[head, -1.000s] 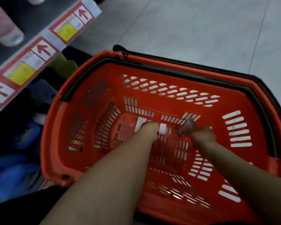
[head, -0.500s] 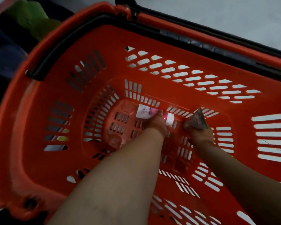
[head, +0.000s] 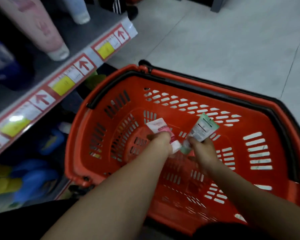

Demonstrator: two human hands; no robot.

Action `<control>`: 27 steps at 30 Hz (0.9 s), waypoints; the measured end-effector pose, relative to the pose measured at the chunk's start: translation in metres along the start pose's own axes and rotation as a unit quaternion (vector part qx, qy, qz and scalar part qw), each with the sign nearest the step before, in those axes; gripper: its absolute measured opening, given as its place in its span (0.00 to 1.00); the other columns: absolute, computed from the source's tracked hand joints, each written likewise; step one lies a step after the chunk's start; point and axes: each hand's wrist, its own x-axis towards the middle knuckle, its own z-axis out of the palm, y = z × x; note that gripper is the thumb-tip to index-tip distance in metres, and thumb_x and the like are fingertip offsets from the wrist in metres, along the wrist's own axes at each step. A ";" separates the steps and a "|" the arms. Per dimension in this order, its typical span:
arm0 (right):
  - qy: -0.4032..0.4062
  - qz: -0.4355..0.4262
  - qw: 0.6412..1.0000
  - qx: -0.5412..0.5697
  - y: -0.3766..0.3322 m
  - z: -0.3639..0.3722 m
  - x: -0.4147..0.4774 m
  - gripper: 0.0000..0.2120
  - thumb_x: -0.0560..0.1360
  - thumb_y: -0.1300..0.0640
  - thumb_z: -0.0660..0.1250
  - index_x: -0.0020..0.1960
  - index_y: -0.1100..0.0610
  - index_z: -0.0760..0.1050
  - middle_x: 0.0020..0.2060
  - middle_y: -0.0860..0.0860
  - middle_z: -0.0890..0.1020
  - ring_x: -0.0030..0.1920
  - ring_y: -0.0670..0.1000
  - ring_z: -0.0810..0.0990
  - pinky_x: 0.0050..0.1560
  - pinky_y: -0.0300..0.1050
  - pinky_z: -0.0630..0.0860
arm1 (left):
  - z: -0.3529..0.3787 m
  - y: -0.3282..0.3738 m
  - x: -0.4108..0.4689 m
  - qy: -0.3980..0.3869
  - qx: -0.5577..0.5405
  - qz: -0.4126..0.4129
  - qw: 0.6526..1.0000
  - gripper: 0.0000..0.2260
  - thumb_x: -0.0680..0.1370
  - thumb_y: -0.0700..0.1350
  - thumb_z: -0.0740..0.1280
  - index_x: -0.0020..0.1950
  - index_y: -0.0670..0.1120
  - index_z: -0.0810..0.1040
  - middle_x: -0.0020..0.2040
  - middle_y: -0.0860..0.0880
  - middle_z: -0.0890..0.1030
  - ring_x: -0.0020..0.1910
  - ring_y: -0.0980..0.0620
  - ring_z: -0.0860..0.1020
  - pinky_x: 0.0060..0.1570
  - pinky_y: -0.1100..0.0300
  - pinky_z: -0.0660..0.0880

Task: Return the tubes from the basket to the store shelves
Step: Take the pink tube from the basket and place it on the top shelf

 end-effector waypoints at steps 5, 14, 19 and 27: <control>-0.139 0.024 0.988 0.068 -0.056 -0.013 -0.048 0.12 0.79 0.57 0.64 0.62 0.54 0.72 0.56 0.57 0.81 0.54 0.57 0.81 0.44 0.60 0.81 | -0.048 0.017 -0.123 -0.094 -0.085 0.121 0.985 0.14 0.80 0.38 0.66 0.64 0.48 0.69 0.52 0.46 0.77 0.40 0.46 0.76 0.43 0.40 0.74; -0.373 0.045 0.884 0.279 -0.146 -0.032 -0.159 0.19 0.70 0.65 0.66 0.60 0.62 0.73 0.62 0.61 0.79 0.59 0.63 0.80 0.48 0.71 0.78 | -0.140 0.010 -0.260 -0.150 -0.053 0.353 0.922 0.13 0.79 0.36 0.66 0.59 0.49 0.69 0.51 0.49 0.81 0.43 0.49 0.81 0.45 0.41 0.78; -0.563 -0.012 0.786 0.255 -0.208 -0.005 -0.224 0.21 0.77 0.72 0.54 0.70 0.66 0.66 0.72 0.66 0.64 0.72 0.67 0.64 0.63 0.67 0.69 | -0.197 -0.003 -0.330 -0.155 -0.039 0.474 0.866 0.16 0.79 0.34 0.65 0.64 0.47 0.68 0.51 0.52 0.82 0.43 0.55 0.82 0.35 0.53 0.80; -0.477 -0.268 0.834 0.074 -0.275 0.070 -0.341 0.23 0.61 0.57 0.73 0.57 0.58 0.78 0.57 0.59 0.82 0.51 0.55 0.84 0.48 0.55 0.82 | -0.290 0.001 -0.445 -0.060 -0.079 0.639 0.763 0.11 0.79 0.33 0.65 0.60 0.44 0.75 0.54 0.47 0.83 0.55 0.47 0.81 0.61 0.39 0.76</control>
